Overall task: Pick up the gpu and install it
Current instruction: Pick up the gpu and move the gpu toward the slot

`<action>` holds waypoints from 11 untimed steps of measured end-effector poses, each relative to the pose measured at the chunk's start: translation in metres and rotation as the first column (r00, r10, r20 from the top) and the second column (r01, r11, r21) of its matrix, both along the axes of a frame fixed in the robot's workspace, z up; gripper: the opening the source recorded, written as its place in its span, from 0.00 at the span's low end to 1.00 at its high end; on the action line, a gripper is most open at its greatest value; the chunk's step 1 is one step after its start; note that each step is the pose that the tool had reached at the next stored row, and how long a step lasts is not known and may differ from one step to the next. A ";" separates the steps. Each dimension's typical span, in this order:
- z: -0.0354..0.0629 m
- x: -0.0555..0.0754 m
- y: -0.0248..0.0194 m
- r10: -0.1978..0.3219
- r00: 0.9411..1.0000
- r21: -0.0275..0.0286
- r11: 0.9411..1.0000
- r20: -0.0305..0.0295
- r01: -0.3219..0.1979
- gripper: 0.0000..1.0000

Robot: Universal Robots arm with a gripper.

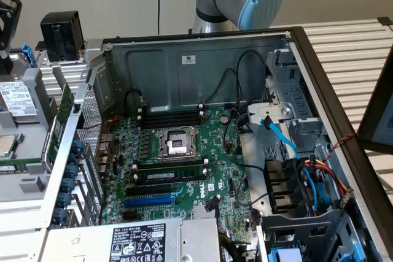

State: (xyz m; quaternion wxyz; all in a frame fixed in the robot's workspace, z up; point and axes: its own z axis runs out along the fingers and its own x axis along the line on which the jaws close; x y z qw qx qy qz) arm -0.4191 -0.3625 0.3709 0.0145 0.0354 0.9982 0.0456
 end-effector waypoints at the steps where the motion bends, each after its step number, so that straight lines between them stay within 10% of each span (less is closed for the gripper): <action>1: -0.0011 -0.001 0.0000 0.000 1.000 0.000 1.000 0.005 0.000 0.11; 11: -0.0101 -0.010 -0.0001 -0.002 0.999 0.006 1.000 0.046 0.001 0.11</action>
